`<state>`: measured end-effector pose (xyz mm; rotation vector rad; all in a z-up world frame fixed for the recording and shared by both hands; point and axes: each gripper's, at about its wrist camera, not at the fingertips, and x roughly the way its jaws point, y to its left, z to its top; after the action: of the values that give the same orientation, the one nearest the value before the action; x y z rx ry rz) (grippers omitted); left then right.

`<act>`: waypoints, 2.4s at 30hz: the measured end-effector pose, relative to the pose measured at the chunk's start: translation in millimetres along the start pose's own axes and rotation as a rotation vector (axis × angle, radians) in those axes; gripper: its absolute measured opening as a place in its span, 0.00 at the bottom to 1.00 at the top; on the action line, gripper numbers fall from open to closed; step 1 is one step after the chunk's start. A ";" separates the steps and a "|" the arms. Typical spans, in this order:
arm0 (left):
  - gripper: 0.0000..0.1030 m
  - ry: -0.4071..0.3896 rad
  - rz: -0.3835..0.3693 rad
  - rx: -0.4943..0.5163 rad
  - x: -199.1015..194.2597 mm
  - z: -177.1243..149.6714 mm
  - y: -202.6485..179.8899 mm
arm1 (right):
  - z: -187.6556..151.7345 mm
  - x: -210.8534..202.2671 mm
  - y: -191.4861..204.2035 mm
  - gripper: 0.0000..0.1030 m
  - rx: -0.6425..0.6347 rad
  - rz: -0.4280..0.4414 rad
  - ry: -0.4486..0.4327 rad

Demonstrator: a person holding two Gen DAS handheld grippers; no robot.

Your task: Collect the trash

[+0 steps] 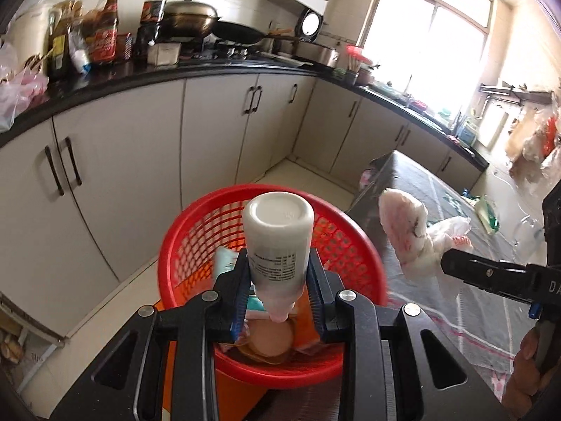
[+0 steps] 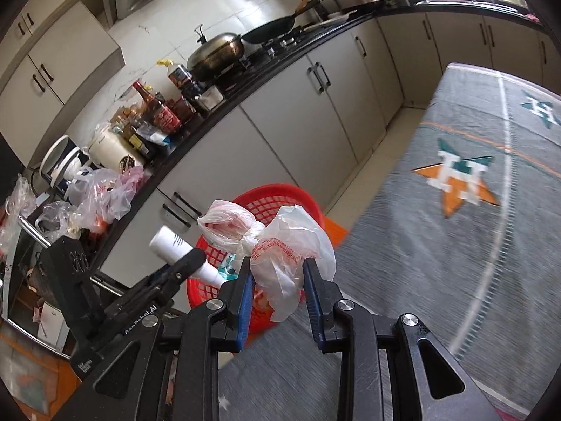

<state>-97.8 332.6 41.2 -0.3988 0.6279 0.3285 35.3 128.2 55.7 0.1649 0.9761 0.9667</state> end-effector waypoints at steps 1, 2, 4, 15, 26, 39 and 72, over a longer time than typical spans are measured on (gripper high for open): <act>0.28 0.004 0.002 -0.002 2.8 -0.8 1.8 | 1.3 6.4 1.8 0.30 0.000 -0.002 0.008; 0.28 0.008 0.005 -0.002 4.9 -1.5 3.4 | 2.3 12.2 3.6 0.30 -0.002 -0.003 0.014; 0.28 0.013 0.012 0.000 9.1 -2.4 6.0 | 4.2 21.1 7.2 0.34 -0.014 -0.021 0.017; 0.56 -0.070 0.070 0.006 -15.7 -2.6 1.2 | 4.3 7.0 3.8 0.57 -0.018 -0.036 -0.031; 0.95 -0.217 0.252 0.118 -91.5 -36.4 -50.0 | -47.3 -73.2 16.2 0.86 -0.143 -0.251 -0.178; 0.99 -0.190 0.200 0.275 -136.2 -105.2 -104.7 | -152.2 -175.1 45.0 0.99 -0.241 -0.500 -0.354; 0.99 -0.156 0.212 0.260 -128.3 -122.0 -91.8 | -192.5 -172.3 52.5 1.00 -0.284 -0.647 -0.310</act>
<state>-218.7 174.5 54.8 -0.0562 0.5517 0.4693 -177.7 -25.5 78.4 -0.2270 0.5373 0.4514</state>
